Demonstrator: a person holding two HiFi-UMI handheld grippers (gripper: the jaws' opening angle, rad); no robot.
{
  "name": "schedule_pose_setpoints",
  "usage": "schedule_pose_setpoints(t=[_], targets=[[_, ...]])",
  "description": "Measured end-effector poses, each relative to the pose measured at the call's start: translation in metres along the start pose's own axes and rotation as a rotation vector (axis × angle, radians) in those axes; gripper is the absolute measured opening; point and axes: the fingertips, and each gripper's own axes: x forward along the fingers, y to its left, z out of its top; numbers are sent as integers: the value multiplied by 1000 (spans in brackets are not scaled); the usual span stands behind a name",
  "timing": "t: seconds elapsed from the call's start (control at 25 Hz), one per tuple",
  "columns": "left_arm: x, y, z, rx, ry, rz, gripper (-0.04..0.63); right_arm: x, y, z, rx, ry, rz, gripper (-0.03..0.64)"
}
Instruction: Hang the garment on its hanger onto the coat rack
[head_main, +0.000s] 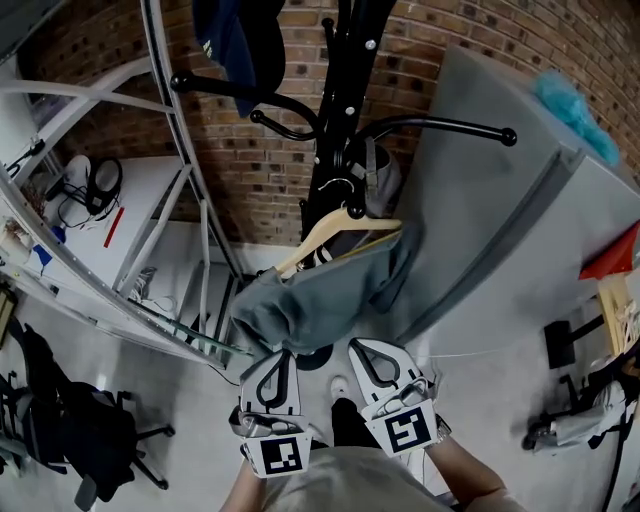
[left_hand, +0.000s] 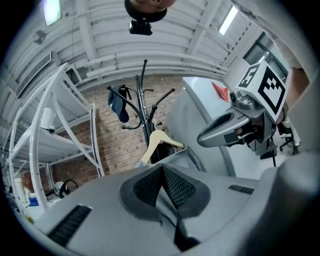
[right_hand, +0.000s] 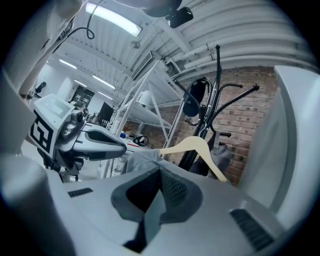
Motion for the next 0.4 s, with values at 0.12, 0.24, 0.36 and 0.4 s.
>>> schedule_pose_setpoints(t=[0.12, 0.24, 0.36, 0.4], targets=[[2, -2, 1, -4, -4, -6, 3, -3, -4, -3, 20, 6, -9, 21], [4, -3, 0, -5, -3, -8, 3, -5, -6, -6, 18, 27, -10, 21], [6, -1, -2, -4, 4, -10, 3, -2, -6, -10, 12, 42, -9, 21], [7, 0, -3, -3, 7, -12, 3, -1, -6, -11, 12, 45, -9, 21]])
